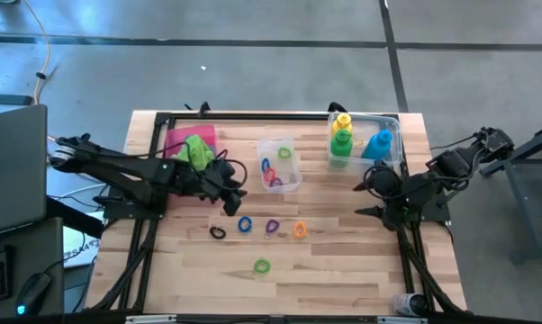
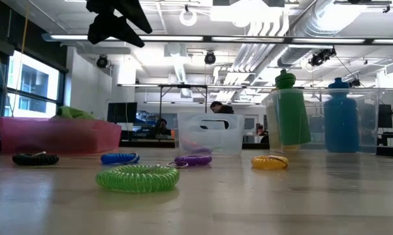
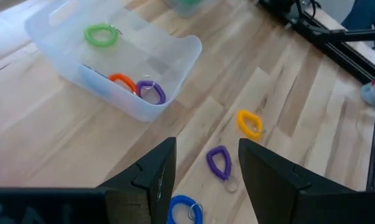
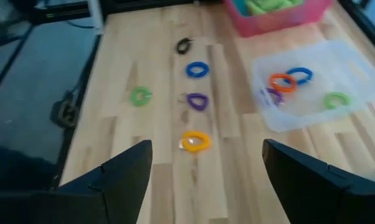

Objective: Pick & Place Sports Items
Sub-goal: Put the yellow spring keychain into the left transparent bin, then put the blue spring keychain into the left transparent bin

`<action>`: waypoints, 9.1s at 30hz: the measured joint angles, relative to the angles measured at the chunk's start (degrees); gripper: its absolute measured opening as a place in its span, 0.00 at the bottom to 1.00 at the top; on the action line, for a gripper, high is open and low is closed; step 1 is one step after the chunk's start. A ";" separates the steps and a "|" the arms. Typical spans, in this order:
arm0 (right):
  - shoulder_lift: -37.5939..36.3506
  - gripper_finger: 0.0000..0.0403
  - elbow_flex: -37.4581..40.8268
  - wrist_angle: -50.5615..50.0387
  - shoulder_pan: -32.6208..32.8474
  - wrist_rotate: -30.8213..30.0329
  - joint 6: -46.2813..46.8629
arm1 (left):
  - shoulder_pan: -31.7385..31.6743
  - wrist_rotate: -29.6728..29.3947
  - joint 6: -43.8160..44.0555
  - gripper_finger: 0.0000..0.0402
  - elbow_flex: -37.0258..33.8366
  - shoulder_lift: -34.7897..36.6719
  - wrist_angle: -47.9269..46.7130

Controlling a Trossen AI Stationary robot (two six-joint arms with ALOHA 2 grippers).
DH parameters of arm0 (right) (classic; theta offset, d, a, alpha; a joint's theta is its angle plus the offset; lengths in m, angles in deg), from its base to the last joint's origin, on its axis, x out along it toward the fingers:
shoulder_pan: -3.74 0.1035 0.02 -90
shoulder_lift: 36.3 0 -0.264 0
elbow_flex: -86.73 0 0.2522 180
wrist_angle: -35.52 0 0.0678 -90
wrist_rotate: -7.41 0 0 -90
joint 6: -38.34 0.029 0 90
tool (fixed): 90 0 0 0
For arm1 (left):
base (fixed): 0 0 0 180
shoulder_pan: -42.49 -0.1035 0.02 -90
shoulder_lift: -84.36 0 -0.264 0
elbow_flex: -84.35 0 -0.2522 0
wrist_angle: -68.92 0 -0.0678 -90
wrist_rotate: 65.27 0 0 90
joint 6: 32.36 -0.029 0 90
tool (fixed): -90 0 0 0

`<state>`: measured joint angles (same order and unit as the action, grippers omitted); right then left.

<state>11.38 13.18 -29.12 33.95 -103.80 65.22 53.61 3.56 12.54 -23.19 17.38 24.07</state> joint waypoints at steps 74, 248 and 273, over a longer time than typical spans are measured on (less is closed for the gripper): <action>46.56 0.73 0.00 24.73 -19.11 33.83 -45.24 | 0.54 9.79 -18.35 0.42 -0.02 1.10 0.78; 40.81 0.26 -0.59 43.42 -39.71 6.75 -15.10 | -1.71 8.94 -17.94 0.42 0.00 1.10 8.00; 27.34 0.32 -0.68 34.12 -32.89 6.33 -11.96 | 1.97 8.85 -17.89 0.42 -0.07 -8.37 -2.43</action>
<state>38.72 12.50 5.01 1.06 -97.46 53.26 55.58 12.41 -5.36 -23.26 9.01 21.64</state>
